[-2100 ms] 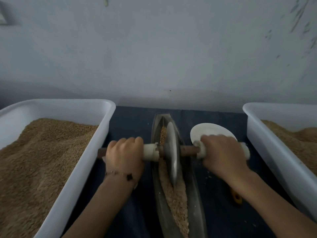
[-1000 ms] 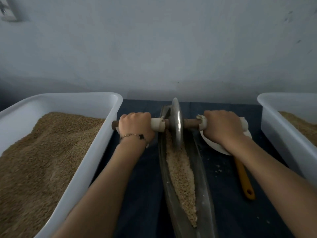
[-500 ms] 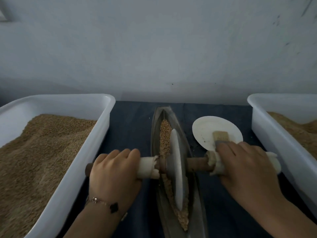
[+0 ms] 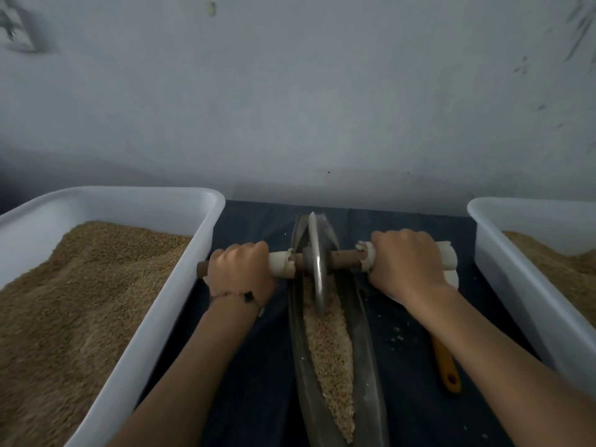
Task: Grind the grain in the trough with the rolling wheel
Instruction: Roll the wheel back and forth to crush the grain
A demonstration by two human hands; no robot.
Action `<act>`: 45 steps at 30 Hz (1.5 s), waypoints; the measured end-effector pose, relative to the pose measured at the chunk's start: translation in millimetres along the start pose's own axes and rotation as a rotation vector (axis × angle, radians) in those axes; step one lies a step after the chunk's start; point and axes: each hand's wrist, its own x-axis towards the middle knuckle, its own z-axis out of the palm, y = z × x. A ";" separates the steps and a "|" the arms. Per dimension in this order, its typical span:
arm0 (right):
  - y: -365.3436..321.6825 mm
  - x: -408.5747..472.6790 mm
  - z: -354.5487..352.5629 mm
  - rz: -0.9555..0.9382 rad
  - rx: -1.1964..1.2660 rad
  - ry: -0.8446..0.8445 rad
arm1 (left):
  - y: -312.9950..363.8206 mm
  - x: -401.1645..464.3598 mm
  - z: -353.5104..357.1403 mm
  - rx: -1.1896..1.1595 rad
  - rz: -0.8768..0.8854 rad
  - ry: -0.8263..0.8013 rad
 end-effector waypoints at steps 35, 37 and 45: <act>8.2 -106.1 -16.2 -0.028 0.172 0.319 | 3.1 -88.4 -42.6 -0.043 0.237 0.204; 11.6 -123.9 -23.0 -0.070 0.165 0.407 | 0.3 -106.6 -45.6 -0.051 0.247 0.279; 6.4 -90.0 -11.4 -0.045 0.129 0.290 | 3.8 -79.0 -26.3 -0.087 0.186 0.309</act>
